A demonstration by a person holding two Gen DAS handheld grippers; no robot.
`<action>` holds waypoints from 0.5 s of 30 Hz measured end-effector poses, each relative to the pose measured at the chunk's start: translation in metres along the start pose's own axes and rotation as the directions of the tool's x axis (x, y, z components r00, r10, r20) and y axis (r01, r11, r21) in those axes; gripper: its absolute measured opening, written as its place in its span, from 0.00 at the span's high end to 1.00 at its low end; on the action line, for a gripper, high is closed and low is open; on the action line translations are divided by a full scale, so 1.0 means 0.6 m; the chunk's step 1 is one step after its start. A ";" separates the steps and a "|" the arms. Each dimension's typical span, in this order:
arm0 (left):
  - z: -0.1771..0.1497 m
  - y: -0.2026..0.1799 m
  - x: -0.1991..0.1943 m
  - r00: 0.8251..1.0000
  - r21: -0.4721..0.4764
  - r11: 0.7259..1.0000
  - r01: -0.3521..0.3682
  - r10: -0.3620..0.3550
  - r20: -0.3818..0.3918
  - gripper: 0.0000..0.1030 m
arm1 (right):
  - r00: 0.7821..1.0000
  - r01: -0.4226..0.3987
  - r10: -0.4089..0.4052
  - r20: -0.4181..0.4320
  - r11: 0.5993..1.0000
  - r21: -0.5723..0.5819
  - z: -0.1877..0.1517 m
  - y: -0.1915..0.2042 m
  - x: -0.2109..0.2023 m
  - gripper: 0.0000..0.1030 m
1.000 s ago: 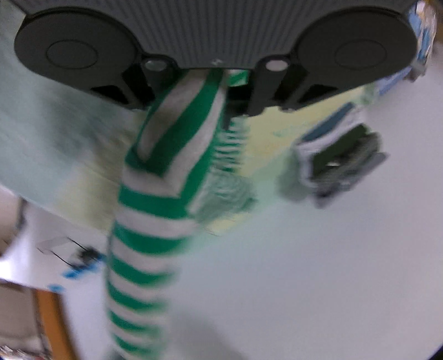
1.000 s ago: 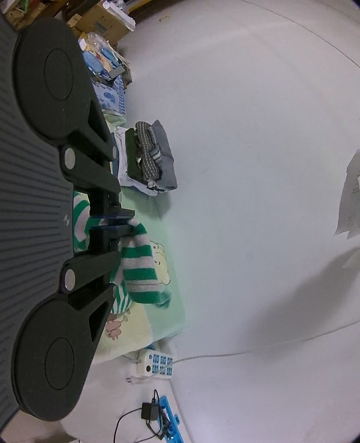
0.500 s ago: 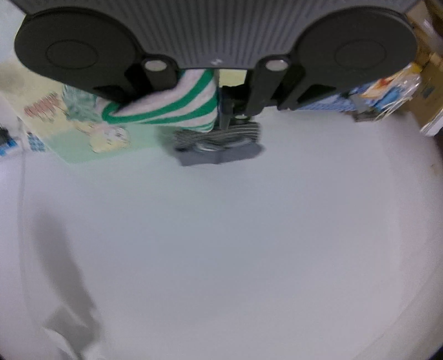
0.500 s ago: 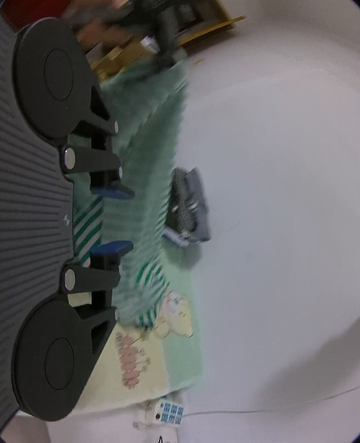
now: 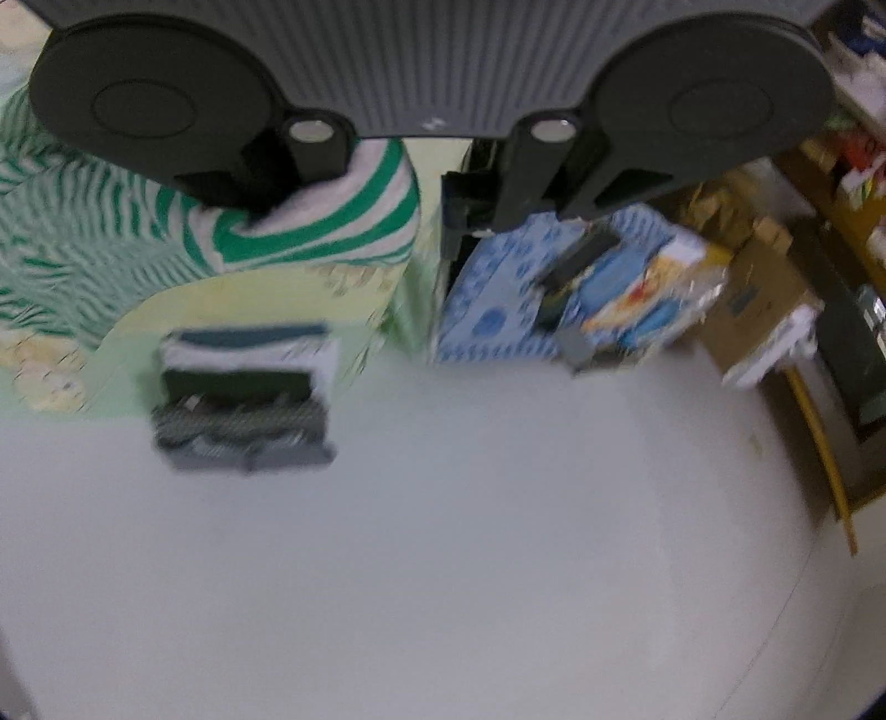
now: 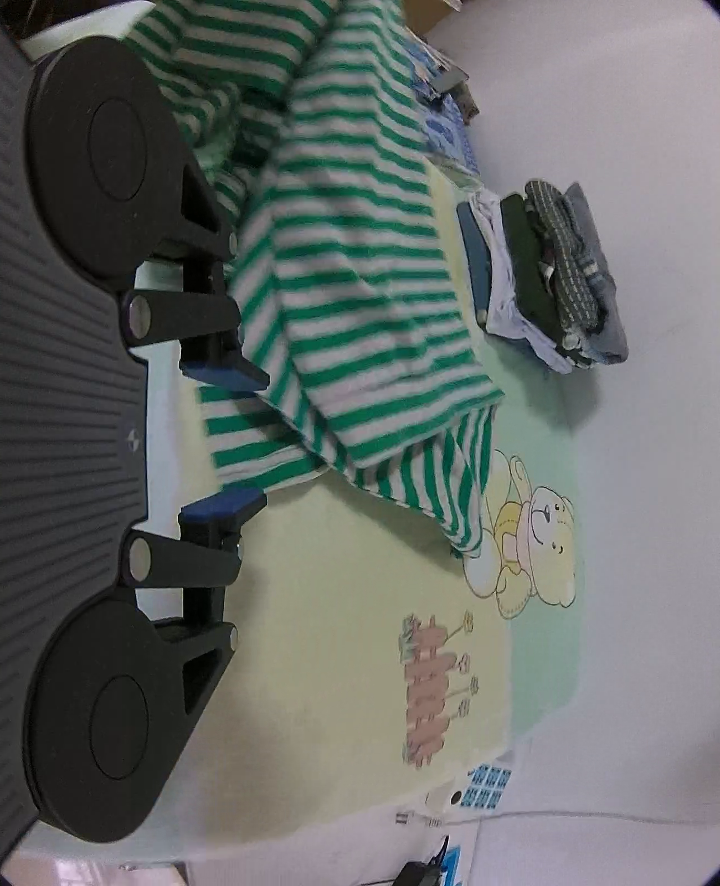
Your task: Fold clothes
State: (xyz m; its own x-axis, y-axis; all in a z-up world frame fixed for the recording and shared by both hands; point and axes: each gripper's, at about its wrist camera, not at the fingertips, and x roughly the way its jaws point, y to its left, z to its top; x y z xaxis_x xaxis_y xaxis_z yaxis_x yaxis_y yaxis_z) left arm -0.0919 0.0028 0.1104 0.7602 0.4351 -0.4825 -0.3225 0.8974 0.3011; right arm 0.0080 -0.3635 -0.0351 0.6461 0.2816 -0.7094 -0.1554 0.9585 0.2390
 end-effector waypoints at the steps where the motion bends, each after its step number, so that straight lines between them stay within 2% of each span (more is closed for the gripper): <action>1: -0.010 0.011 0.011 1.000 -0.005 1.000 -0.002 0.002 -0.021 0.78 | 1.000 -0.003 0.003 0.005 1.000 0.006 0.004 0.006 0.011 0.56; 4: -0.035 0.033 0.070 0.996 0.009 0.999 0.032 -0.031 -0.078 0.76 | 0.999 0.020 -0.020 0.026 1.000 -0.001 0.022 0.034 0.048 0.54; 7: -0.063 0.036 0.091 0.994 0.066 0.996 0.052 -0.045 -0.101 0.74 | 0.994 0.107 -0.106 0.034 0.994 -0.026 0.045 0.064 0.105 0.49; 8: -0.068 0.040 0.099 0.992 0.071 0.995 0.066 -0.058 -0.110 0.74 | 0.990 0.144 -0.143 0.019 0.989 -0.027 0.052 0.071 0.125 0.57; 9: -0.073 0.042 0.106 0.990 0.077 0.994 0.080 -0.071 -0.118 0.74 | 0.988 0.156 -0.156 -0.007 0.988 -0.021 0.057 0.077 0.138 0.71; 10: -0.077 0.043 0.114 0.989 0.086 0.992 0.090 -0.080 -0.121 0.74 | 0.986 0.165 -0.166 -0.027 0.986 -0.014 0.062 0.081 0.149 0.91; 15: -0.077 0.052 0.158 0.983 0.106 0.983 0.149 -0.135 -0.126 0.74 | 0.989 0.126 -0.130 0.071 0.990 0.069 0.089 0.090 0.088 0.92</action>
State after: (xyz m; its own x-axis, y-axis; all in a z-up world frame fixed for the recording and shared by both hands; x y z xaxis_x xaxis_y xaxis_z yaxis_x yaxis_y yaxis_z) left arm -0.0562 0.0755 0.0359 0.7197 0.3156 -0.6184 -0.1442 0.9392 0.3115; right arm 0.0733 -0.2992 -0.0242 0.7120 0.1504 -0.6859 -0.0210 0.9809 0.1933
